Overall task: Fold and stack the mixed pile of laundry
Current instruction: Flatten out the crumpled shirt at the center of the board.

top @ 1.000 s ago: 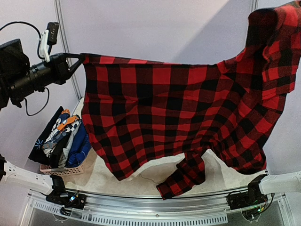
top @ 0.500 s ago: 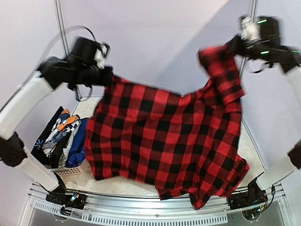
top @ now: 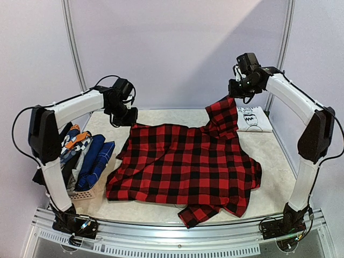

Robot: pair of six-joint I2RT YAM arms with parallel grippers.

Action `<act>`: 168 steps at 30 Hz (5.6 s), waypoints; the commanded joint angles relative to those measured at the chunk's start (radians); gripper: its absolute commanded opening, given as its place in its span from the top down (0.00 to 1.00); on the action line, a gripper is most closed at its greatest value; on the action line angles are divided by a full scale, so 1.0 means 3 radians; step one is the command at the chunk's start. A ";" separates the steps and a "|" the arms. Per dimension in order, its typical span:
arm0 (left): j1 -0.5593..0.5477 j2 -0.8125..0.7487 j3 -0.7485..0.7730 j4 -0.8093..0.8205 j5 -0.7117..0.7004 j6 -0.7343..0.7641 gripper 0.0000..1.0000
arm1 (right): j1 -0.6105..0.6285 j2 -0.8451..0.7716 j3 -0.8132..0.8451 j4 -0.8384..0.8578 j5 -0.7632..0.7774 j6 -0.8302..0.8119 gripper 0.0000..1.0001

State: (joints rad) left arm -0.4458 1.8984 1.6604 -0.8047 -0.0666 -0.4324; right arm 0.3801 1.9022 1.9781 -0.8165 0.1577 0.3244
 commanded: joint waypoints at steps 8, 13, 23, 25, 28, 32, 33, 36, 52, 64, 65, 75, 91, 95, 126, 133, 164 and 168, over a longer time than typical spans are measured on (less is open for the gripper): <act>0.0253 0.0595 0.0489 0.0401 0.0407 -0.0040 0.97 | -0.0116 0.0624 0.0605 0.0343 -0.0300 0.0017 1.00; 0.0314 0.0883 0.0793 0.0391 -0.0236 0.0017 0.42 | -0.0188 0.0994 0.0992 0.0428 -0.0400 0.0138 1.00; 0.0253 0.0637 0.0118 0.0966 0.0061 0.0315 0.34 | -0.0290 0.1336 0.1158 0.0512 -0.0639 0.0238 1.00; 0.0254 0.0732 0.0065 0.1034 0.0168 0.0350 0.38 | -0.0291 0.1344 0.1144 0.0518 -0.0678 0.0228 1.00; 0.0253 0.0843 0.0044 0.1050 0.0266 0.0325 0.44 | -0.0291 0.1363 0.1124 0.0504 -0.0721 0.0214 1.00; 0.0258 0.0907 0.0003 0.1133 0.0287 0.0305 0.49 | -0.0291 0.1360 0.1076 0.0488 -0.0767 0.0197 1.00; 0.0260 0.0925 0.0010 0.1146 0.0284 0.0309 0.51 | -0.0291 0.1355 0.1065 0.0488 -0.0782 0.0192 1.00; 0.0270 0.0978 0.0050 0.1129 0.0253 0.0359 0.54 | -0.0291 0.1342 0.1030 0.0478 -0.0828 0.0187 1.00; 0.0349 0.1320 0.0291 0.0990 0.0073 0.0393 0.58 | -0.0291 0.1297 0.0923 0.0464 -0.1011 0.0201 1.00; 0.0356 0.1422 0.0442 0.0939 -0.0070 0.0457 0.53 | -0.0291 0.1293 0.0910 0.0482 -0.1056 0.0182 1.00; 0.0356 0.1432 0.0450 0.0951 -0.0056 0.0455 0.53 | -0.0291 0.1293 0.0910 0.0486 -0.1061 0.0181 1.00; 0.0356 0.1527 0.0557 0.0965 0.0038 0.0458 0.57 | -0.0293 0.1299 0.0908 0.0481 -0.1085 0.0162 1.00; 0.0356 0.1483 0.0706 0.0902 0.0003 0.0419 0.99 | -0.0290 0.1281 0.0935 0.0466 -0.1021 0.0151 1.00; 0.0357 0.1437 0.0854 0.0747 -0.0053 0.0406 1.00 | -0.0294 0.1246 0.0943 0.0452 -0.0801 0.0169 1.00; 0.0379 0.1288 0.0866 0.0773 -0.0359 0.0365 0.35 | -0.0294 0.1618 0.1006 0.1351 -0.1079 0.0531 1.00; 0.0139 0.0747 0.0115 0.0926 -0.0472 0.0237 0.35 | -0.0319 0.2032 0.1195 0.1703 -0.0778 0.1141 0.86; -0.0539 -0.0437 -0.1683 0.1394 -0.0633 0.0140 0.34 | -0.0426 0.0746 0.0188 0.0662 -0.0152 0.0673 0.01; -0.0586 -0.0451 -0.1789 0.1484 -0.0596 0.0155 0.35 | -0.0420 0.0505 -0.0158 0.0506 -0.0096 0.0571 0.01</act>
State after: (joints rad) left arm -0.5949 1.7912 1.1564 -0.4152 -0.2520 -0.3893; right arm 0.2493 2.1456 2.0129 -0.5785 0.0776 0.5529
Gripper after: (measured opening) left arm 0.657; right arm 0.988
